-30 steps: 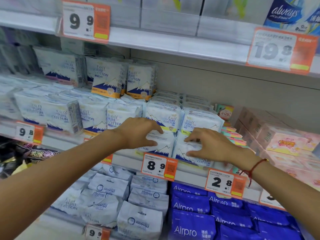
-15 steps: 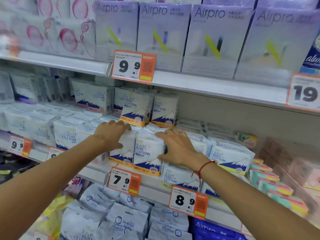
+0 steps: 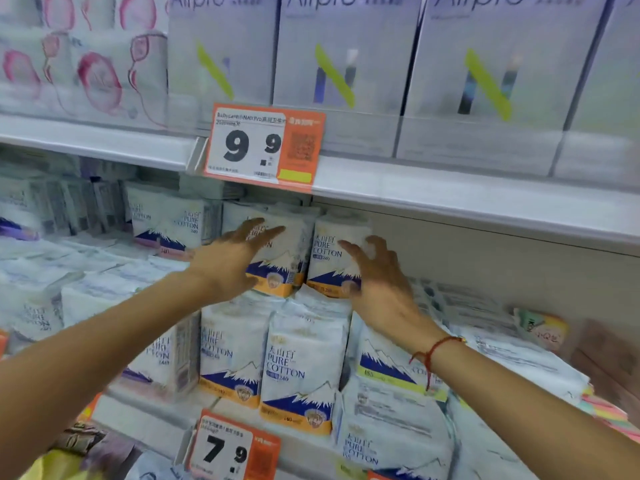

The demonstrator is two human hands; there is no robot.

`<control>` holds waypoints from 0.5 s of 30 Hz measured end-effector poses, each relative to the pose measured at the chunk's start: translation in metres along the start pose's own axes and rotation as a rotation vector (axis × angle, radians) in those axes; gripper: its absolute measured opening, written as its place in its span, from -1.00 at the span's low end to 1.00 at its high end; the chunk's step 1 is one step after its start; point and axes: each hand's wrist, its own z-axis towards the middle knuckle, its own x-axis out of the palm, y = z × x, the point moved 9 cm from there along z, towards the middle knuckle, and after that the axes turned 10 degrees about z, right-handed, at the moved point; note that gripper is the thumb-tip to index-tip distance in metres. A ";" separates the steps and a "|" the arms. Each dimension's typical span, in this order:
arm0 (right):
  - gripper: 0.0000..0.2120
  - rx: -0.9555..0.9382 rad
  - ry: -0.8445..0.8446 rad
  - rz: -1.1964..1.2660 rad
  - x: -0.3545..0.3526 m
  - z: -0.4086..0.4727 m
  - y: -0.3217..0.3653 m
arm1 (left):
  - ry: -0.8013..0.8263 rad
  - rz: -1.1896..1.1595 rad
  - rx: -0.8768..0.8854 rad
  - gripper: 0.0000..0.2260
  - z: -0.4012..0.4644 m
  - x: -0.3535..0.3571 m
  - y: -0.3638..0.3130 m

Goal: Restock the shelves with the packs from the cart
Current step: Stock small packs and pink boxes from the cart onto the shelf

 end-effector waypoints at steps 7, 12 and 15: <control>-0.19 0.003 0.098 -0.169 0.029 0.036 -0.006 | 0.078 0.041 0.046 -0.09 0.032 0.010 0.006; -0.23 0.005 0.003 -0.049 0.020 0.039 -0.008 | -0.069 0.055 0.027 -0.08 0.038 0.016 0.001; -0.21 -0.001 -0.012 -0.079 0.025 0.041 -0.009 | -0.070 0.035 -0.038 -0.12 0.043 0.020 -0.002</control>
